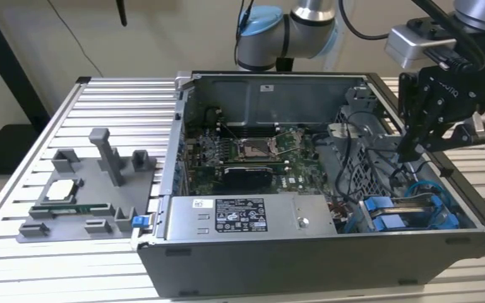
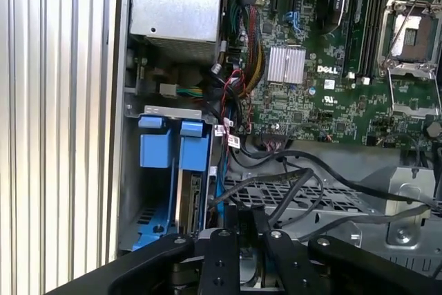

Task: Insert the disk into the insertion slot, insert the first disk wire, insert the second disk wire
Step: 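Insert the first disk wire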

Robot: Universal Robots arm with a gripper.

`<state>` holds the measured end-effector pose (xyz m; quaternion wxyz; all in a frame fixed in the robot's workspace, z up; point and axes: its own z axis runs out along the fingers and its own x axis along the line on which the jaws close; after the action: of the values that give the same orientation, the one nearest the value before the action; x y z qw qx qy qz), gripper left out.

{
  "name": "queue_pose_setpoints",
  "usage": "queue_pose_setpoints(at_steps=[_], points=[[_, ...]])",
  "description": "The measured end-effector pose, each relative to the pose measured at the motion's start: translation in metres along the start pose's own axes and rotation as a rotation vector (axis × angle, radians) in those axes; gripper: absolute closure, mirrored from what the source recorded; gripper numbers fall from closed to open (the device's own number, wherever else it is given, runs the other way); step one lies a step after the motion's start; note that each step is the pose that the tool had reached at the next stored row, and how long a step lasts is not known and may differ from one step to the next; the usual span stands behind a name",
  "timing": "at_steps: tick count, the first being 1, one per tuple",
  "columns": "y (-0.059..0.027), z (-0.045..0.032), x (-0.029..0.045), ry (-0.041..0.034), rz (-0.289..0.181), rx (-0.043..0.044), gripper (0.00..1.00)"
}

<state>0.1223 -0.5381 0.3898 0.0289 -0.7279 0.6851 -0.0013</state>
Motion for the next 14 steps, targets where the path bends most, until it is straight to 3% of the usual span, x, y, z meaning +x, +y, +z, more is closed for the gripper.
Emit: queue_pose_setpoints(at_steps=[8,14], points=[[-0.0056,0.0039,0.0029,-0.0001,0.001,-0.0017,1.00],[-0.0125,0.0058,0.0082,-0.0003,0.003,-0.0141,1.00]])
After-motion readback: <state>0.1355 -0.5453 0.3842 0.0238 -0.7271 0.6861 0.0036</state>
